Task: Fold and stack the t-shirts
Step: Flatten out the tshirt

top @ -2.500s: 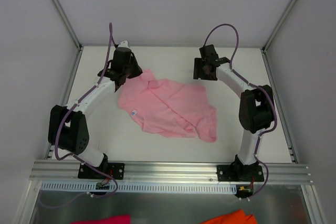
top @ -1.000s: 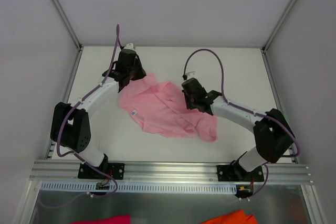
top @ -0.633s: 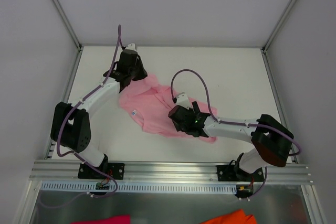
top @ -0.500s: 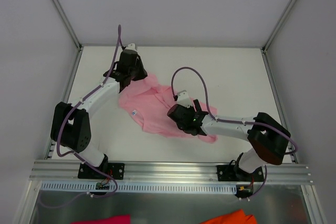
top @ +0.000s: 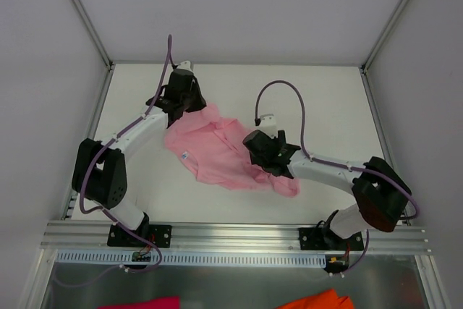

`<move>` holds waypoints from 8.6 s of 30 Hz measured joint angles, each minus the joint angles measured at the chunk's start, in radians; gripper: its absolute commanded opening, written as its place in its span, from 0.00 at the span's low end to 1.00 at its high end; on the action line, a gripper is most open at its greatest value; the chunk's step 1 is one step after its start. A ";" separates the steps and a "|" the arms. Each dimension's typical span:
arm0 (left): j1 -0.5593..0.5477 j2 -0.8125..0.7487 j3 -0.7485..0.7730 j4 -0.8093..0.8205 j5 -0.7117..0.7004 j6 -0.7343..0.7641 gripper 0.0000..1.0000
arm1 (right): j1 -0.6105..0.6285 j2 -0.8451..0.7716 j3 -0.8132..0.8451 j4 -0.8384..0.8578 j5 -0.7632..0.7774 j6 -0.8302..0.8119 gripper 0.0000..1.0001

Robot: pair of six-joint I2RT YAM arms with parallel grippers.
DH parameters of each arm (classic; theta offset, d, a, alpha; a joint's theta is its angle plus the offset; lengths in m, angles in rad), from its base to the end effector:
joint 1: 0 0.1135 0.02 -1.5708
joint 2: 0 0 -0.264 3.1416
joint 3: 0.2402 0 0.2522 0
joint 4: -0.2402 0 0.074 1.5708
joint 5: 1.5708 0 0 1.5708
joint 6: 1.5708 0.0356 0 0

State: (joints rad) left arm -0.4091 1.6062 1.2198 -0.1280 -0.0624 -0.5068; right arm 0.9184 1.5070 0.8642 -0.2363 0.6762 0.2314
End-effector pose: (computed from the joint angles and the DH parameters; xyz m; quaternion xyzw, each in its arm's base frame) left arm 0.3442 -0.1468 0.2867 -0.0579 0.8615 -0.1985 0.4637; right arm 0.1999 0.2250 0.1998 -0.1930 0.8735 -0.0880 0.4381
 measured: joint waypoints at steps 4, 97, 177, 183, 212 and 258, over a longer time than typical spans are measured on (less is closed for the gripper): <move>-0.011 0.013 0.003 -0.001 0.000 0.001 0.00 | -0.026 -0.113 -0.023 0.018 -0.066 0.020 0.73; -0.030 0.062 0.042 -0.013 -0.012 0.032 0.00 | -0.236 -0.037 -0.180 0.338 -0.376 -0.214 0.57; -0.064 0.087 0.076 -0.027 -0.013 0.036 0.00 | 0.297 -0.858 -0.430 0.056 0.104 0.344 0.66; -0.063 0.087 0.076 -0.027 -0.013 0.036 0.00 | 0.251 -0.823 -0.454 0.171 -0.037 0.363 0.65; -0.064 0.087 0.076 -0.027 -0.017 0.036 0.00 | 0.005 -0.605 -0.547 0.428 -0.354 0.409 0.64; -0.063 0.090 0.102 -0.050 -0.042 0.055 0.00 | -0.037 -0.177 0.146 0.122 -0.161 -0.205 0.01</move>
State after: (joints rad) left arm -0.4725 1.6962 1.3220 -0.1783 -0.1043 -0.4515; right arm 0.8810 1.3296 1.0103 -0.1146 0.5152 0.0265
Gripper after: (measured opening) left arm 0.011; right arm 0.032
